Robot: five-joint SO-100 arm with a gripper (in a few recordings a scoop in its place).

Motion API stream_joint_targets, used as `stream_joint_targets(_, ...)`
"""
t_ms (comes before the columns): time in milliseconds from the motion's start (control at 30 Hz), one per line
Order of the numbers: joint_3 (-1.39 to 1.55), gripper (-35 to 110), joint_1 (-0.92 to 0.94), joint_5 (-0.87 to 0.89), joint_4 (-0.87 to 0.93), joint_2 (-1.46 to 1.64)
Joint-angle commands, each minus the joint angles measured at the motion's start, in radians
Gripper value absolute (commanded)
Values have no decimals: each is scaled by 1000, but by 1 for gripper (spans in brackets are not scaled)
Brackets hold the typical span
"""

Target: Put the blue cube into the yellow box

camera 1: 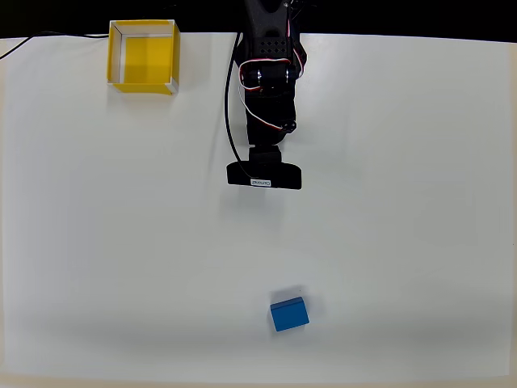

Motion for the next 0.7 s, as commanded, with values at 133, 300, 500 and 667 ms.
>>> stream_joint_targets(133,26,0,18,37,17,25)
stream_joint_targets(300,26,0,18,37,17,25)
stream_joint_targets(500,26,0,8,14,17,23)
stream_joint_targets(667,6,0,5,8,-95,-3)
